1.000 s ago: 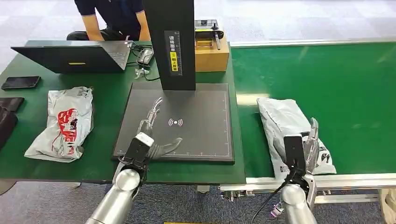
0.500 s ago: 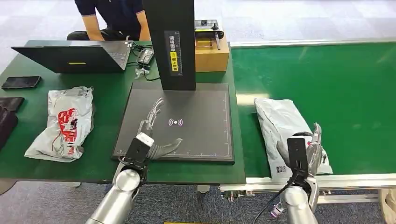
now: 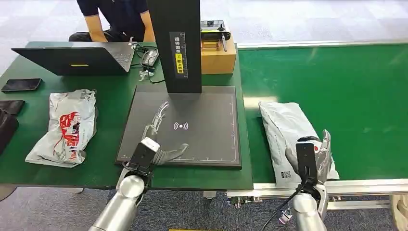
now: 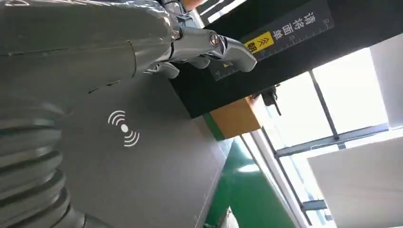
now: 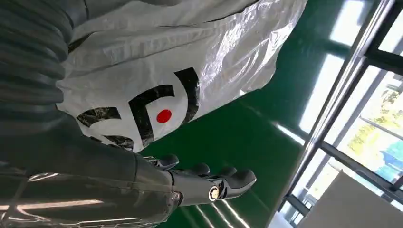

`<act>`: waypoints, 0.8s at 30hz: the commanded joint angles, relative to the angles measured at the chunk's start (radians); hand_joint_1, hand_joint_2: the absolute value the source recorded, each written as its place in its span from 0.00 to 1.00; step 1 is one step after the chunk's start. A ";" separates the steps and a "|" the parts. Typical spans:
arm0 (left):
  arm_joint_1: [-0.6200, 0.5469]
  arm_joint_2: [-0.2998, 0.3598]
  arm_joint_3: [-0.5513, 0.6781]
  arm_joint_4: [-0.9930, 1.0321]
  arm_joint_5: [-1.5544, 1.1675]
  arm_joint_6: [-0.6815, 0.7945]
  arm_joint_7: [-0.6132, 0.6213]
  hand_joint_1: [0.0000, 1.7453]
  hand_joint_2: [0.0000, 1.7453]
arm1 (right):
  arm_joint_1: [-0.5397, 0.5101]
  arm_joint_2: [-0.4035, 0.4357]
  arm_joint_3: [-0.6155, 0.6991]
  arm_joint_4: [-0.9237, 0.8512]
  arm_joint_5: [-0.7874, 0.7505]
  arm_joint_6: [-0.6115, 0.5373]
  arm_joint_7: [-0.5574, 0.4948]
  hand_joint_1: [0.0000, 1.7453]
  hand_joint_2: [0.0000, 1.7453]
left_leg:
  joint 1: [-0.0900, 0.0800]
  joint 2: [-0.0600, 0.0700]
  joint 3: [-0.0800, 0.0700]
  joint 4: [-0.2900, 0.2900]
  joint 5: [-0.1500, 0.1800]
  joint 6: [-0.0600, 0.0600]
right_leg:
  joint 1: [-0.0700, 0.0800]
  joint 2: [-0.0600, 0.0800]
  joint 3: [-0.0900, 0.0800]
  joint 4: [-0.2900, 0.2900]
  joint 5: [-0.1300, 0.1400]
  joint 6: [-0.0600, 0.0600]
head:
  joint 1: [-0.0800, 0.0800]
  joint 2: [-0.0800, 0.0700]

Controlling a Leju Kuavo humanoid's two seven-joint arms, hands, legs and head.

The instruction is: Moved the parcel from conveyor to table for the left to box.

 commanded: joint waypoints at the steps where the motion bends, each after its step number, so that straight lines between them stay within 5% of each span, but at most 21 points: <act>1: -0.039 0.009 -0.001 0.052 0.007 -0.015 -0.020 0.00 1.00 | -0.039 0.039 -0.034 0.106 0.044 0.044 0.024 0.00 1.00 | 0.001 0.000 0.003 -0.001 -0.001 -0.002 | 0.001 0.001 0.004 -0.001 0.000 0.001 | 0.000 0.000; 24: -0.022 0.024 -0.010 -0.017 0.015 -0.022 0.019 0.00 1.00 | -0.093 0.055 0.000 0.333 0.111 0.064 0.079 0.00 1.00 | 0.001 0.001 0.005 -0.002 -0.001 -0.003 | 0.001 0.002 0.004 -0.002 0.000 0.002 | 0.000 0.000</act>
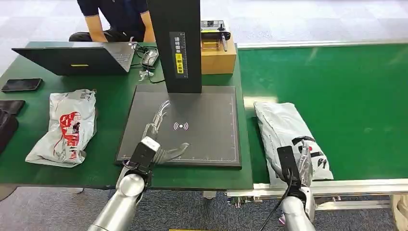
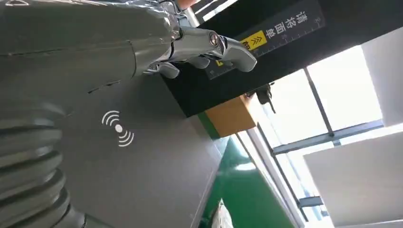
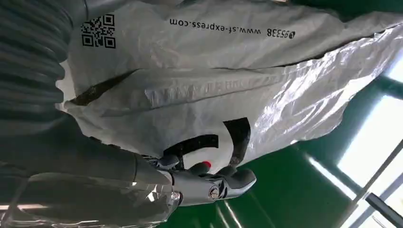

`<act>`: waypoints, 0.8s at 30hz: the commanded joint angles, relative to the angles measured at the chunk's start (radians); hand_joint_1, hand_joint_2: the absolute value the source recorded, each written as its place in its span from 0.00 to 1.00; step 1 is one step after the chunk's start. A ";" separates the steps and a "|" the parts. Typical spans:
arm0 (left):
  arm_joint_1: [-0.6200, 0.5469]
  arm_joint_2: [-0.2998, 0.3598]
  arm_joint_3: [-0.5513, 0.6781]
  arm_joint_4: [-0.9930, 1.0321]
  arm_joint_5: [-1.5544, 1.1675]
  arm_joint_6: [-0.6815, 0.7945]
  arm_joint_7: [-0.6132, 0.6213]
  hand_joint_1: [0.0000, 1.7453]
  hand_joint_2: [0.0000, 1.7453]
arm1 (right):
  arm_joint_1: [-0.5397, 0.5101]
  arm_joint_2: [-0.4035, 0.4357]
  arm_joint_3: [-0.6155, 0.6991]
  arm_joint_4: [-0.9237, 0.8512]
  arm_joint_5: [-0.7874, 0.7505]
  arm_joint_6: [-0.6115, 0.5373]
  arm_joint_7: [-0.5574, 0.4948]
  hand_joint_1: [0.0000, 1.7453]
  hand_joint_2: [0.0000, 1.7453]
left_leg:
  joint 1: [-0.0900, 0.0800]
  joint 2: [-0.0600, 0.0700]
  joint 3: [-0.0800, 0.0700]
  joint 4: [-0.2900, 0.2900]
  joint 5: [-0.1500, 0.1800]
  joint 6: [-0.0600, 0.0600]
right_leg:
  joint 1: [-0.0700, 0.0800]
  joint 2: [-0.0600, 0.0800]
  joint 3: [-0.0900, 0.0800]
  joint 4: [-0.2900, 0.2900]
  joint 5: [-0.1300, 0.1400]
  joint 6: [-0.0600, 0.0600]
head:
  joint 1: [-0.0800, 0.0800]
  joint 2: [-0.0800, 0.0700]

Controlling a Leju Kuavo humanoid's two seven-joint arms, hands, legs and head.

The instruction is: Moved the parcel from conveyor to table for the left to box.

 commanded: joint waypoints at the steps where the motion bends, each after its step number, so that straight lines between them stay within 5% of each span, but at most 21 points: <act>1: -0.010 0.023 -0.011 -0.020 0.002 -0.005 0.022 0.00 1.00 | -0.053 0.020 -0.002 0.151 -0.001 0.004 0.008 0.00 1.00 | 0.001 0.001 0.004 -0.001 -0.001 -0.002 | 0.001 0.002 0.004 -0.002 0.000 0.001 | 0.000 0.000; 24: 0.008 0.012 -0.002 -0.051 -0.018 -0.024 0.051 0.00 1.00 | -0.025 0.047 -0.078 0.112 -0.036 -0.005 0.030 0.00 1.00 | 0.001 -0.001 0.004 -0.001 -0.001 -0.002 | 0.000 0.000 0.004 -0.001 -0.001 0.002 | 0.000 0.000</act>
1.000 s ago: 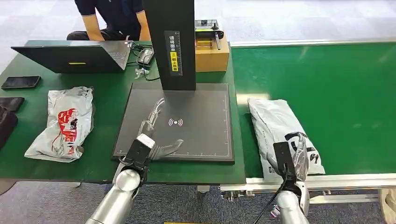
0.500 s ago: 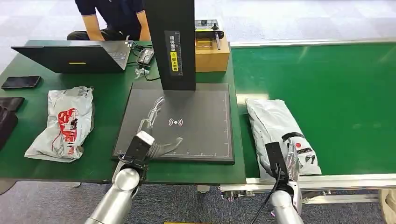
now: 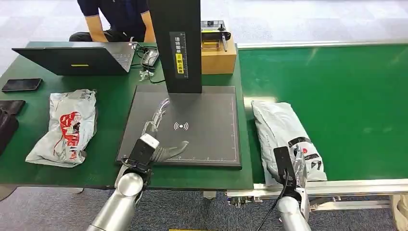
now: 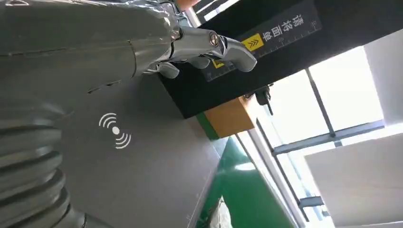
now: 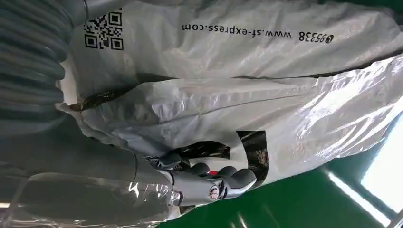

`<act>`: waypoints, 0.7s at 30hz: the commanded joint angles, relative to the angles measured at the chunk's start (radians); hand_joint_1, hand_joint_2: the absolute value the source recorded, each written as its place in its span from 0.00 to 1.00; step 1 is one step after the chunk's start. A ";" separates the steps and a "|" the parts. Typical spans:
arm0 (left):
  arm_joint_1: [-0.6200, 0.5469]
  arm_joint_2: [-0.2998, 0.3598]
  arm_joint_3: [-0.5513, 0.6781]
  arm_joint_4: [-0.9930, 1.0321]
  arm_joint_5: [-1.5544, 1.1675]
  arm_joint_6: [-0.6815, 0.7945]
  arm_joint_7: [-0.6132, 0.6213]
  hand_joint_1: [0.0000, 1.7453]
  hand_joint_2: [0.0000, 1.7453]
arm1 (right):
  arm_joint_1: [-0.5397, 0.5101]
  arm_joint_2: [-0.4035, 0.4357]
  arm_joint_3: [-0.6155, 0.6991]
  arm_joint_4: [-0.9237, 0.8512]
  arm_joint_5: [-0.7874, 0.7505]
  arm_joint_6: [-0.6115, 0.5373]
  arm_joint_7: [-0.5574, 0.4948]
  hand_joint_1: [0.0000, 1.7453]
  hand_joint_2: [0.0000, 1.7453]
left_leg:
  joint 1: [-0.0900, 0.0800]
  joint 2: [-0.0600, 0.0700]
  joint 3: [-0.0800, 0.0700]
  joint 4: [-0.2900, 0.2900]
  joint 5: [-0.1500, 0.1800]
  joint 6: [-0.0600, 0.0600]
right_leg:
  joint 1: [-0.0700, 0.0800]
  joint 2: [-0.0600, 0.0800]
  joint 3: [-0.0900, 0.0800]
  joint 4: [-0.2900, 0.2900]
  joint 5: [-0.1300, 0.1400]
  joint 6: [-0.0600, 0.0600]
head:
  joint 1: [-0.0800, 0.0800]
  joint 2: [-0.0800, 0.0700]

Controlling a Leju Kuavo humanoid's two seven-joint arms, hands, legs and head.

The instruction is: Moved the parcel from conveyor to table for the left to box.

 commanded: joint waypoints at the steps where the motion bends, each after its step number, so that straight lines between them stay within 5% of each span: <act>1: 0.002 0.011 -0.002 -0.003 -0.009 -0.010 0.006 0.00 1.00 | 0.007 0.037 -0.073 0.014 -0.011 0.000 0.014 0.00 1.00 | 0.001 -0.001 0.005 -0.002 -0.001 -0.003 | 0.000 0.000 0.006 -0.002 -0.001 0.002 | 0.000 0.000; 15: -0.014 0.003 0.008 -0.008 -0.018 -0.024 0.015 0.00 1.00 | 0.001 0.052 -0.113 -0.023 0.005 0.040 0.049 0.00 1.00 | 0.001 -0.001 0.002 0.000 0.000 -0.002 | 0.000 -0.001 0.002 -0.001 0.000 0.001 | 0.000 0.000; 21: -0.007 0.001 0.013 -0.016 -0.024 -0.026 0.020 0.00 1.00 | -0.004 0.056 -0.120 -0.022 0.013 0.046 0.051 0.11 1.00 | 0.001 -0.002 0.005 -0.001 -0.001 -0.003 | 0.000 -0.001 0.005 -0.002 -0.001 0.002 | 0.000 0.000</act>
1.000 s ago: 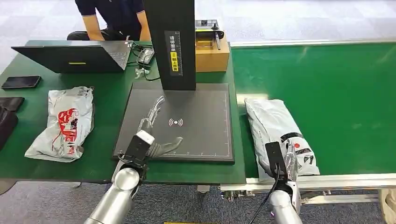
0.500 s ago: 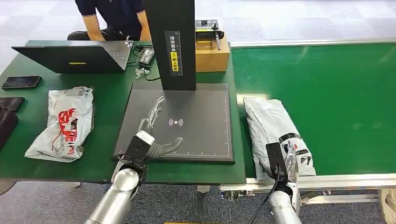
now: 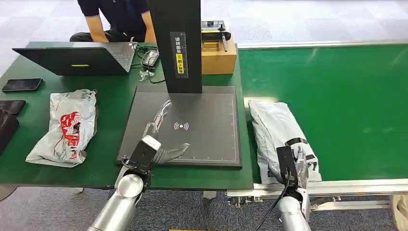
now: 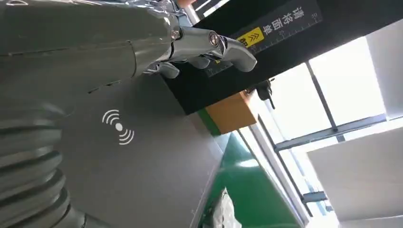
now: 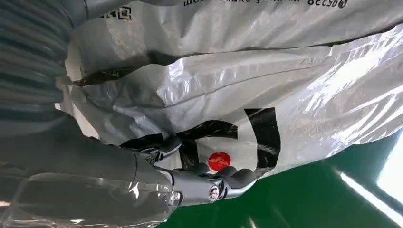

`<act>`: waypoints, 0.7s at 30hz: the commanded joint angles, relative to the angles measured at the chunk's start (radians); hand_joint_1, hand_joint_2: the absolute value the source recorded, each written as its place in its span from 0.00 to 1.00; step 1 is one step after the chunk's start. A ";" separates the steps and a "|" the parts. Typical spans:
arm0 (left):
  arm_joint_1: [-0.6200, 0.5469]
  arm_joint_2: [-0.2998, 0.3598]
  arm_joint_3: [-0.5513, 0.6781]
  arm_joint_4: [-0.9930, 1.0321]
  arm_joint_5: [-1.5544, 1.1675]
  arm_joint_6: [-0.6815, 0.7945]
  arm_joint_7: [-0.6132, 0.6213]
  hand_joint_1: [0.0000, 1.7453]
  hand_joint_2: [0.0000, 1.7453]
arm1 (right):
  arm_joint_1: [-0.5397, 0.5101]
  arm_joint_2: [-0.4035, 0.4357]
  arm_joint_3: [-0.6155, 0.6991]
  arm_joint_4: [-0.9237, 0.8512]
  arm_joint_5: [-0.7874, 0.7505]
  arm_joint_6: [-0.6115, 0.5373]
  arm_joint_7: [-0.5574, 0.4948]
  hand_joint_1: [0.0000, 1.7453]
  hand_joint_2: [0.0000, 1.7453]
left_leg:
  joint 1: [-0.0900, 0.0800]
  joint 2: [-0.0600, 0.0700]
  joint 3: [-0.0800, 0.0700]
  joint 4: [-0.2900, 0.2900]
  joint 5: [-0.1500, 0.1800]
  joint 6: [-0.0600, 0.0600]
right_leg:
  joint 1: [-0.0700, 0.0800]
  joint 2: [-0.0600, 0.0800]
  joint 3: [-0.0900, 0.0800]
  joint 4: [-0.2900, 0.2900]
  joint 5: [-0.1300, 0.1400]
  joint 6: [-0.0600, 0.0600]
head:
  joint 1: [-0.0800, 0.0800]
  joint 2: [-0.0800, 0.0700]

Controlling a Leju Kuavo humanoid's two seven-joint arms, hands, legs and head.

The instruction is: Moved the parcel from conveyor to table for the left to box.

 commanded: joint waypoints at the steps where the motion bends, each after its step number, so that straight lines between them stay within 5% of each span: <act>1: -0.017 0.001 0.014 -0.004 -0.007 -0.009 0.010 0.00 1.00 | -0.011 0.026 -0.063 0.015 0.005 0.012 0.012 0.13 1.00 | 0.001 -0.001 0.003 -0.001 -0.001 -0.002 | 0.000 -0.001 0.004 -0.001 -0.001 0.002 | 0.000 0.000; 15: -0.010 -0.001 0.021 -0.013 -0.013 -0.013 0.016 0.00 1.00 | -0.013 0.027 -0.065 0.016 0.009 0.018 0.008 0.20 1.00 | 0.001 -0.001 0.002 0.000 0.000 -0.002 | 0.000 0.000 0.002 -0.001 0.000 0.001 | 0.000 0.000; 18: -0.004 -0.002 0.022 -0.022 -0.017 -0.015 0.019 0.00 1.00 | -0.009 0.030 -0.069 0.004 0.009 0.019 0.008 0.34 1.00 | 0.001 -0.001 0.005 -0.001 -0.001 -0.003 | 0.000 0.000 0.005 -0.002 -0.001 0.002 | 0.000 0.000; 19: 0.000 -0.003 0.022 -0.027 -0.018 -0.014 0.020 0.00 1.00 | -0.004 0.033 -0.070 -0.008 0.009 0.021 0.008 0.44 1.00 | 0.001 -0.001 0.004 -0.001 -0.001 -0.002 | 0.000 0.000 0.004 -0.001 -0.001 0.002 | 0.000 0.000; 20: 0.002 -0.003 0.022 -0.030 -0.018 -0.014 0.021 0.00 1.00 | -0.002 0.034 -0.071 -0.014 0.009 0.022 0.009 0.68 1.00 | 0.001 -0.001 0.003 -0.001 -0.001 -0.002 | 0.000 0.000 0.003 -0.001 -0.001 0.001 | 0.000 0.000; 21: 0.004 -0.003 0.022 -0.033 -0.019 -0.014 0.023 0.00 1.00 | 0.001 0.035 -0.072 -0.019 0.010 0.023 0.009 0.75 1.00 | 0.001 -0.002 0.004 -0.001 -0.001 -0.003 | 0.000 -0.001 0.004 -0.001 -0.001 0.002 | 0.000 0.000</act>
